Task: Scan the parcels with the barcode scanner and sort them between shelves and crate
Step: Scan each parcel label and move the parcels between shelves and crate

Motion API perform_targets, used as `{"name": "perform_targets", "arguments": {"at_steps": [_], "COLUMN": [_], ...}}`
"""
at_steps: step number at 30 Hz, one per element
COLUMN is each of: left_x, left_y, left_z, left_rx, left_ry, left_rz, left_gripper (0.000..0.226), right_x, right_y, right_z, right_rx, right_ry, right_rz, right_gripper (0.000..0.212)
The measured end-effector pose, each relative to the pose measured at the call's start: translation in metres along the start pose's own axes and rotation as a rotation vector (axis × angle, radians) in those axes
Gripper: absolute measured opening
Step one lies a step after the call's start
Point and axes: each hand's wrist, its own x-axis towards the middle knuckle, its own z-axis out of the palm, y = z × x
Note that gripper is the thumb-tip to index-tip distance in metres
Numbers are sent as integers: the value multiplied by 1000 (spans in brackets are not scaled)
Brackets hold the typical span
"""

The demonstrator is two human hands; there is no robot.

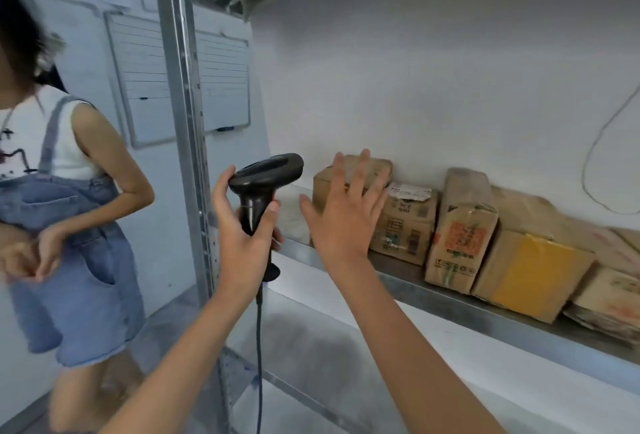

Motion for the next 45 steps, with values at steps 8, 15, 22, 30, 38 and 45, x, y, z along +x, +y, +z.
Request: {"name": "perform_targets", "arguments": {"at_steps": [8, 15, 22, 30, 38, 45], "left_x": [56, 53, 50, 58, 57, 50], "left_y": [-49, -67, -70, -52, -45, -45], "left_z": [7, -8, -31, -59, -64, -61], "left_rx": [-194, -280, -341, -401, -350, -403], "left_ry": [-198, -226, -108, -91, -143, -144], "left_rz": [-114, -197, -357, -308, -242, -247], "left_gripper": [66, 64, 69, 66, 70, 67], "right_x": [13, -12, -58, -83, -66, -45], "right_y": [-8, -22, -60, -78, -94, -118], "right_z": [30, 29, 32, 16, -9, -4], "right_rx": [-171, -39, 297, 427, 178, -210], "right_ry": [203, 526, 637, 314, -43, -268], "right_rz": [211, 155, 220, 476, 359, 491], "right_gripper": [66, 63, 62, 59, 81, 120]}}
